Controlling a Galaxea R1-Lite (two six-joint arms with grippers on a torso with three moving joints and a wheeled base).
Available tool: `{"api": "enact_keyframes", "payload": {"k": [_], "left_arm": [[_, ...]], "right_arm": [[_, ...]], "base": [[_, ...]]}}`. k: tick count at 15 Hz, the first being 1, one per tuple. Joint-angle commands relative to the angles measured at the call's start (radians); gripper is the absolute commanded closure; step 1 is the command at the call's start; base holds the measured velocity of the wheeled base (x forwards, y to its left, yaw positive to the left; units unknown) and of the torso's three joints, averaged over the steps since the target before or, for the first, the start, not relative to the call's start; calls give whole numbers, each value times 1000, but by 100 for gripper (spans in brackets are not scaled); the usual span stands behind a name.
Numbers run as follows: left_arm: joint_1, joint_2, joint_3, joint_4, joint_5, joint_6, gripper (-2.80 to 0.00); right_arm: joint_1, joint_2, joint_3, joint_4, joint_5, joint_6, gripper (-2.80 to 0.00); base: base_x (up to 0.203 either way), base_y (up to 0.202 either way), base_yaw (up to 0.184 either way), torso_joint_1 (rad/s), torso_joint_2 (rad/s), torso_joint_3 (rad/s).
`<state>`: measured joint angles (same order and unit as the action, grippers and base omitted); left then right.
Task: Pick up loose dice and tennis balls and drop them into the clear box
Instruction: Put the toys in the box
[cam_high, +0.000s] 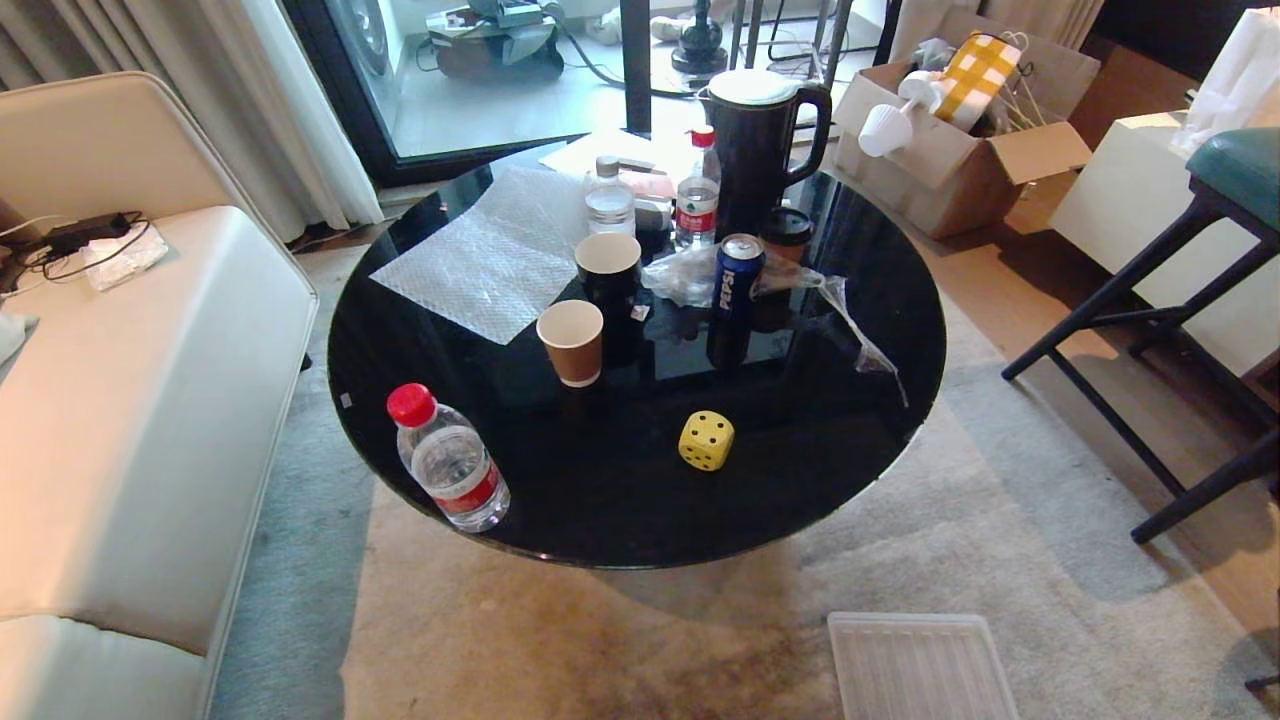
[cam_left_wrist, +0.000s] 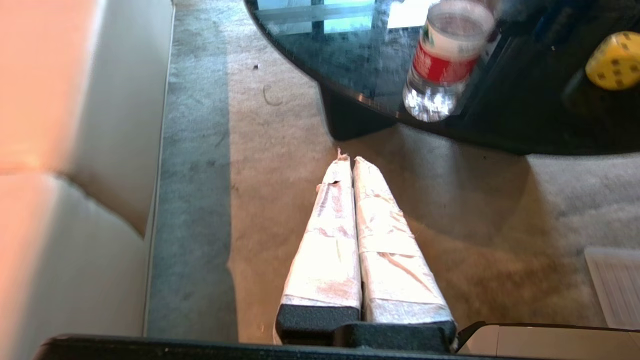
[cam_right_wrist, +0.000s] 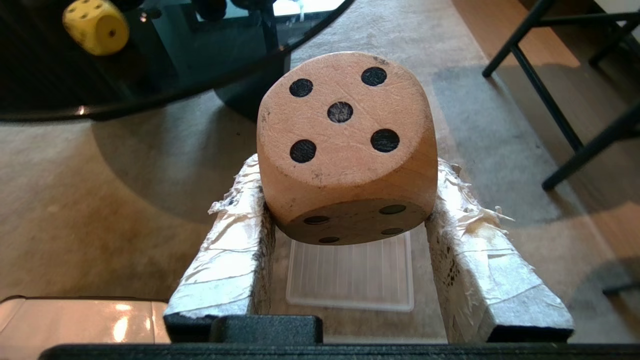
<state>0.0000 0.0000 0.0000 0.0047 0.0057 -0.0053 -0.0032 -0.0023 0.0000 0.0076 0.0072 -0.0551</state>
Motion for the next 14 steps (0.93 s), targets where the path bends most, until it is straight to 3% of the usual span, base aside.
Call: {"api": "enact_keyframes", "payload": {"k": [1, 14], "left_arm": [[0, 0, 0, 0, 0, -1, 0], [0, 0, 0, 0, 0, -1, 0]], "right_arm": [[0, 1, 3, 0, 0, 0, 0], [0, 1, 3, 2, 0, 1, 0]], "base": [[-183, 0, -3, 2, 3, -1], [-184, 0, -1, 3, 1, 2]]}}
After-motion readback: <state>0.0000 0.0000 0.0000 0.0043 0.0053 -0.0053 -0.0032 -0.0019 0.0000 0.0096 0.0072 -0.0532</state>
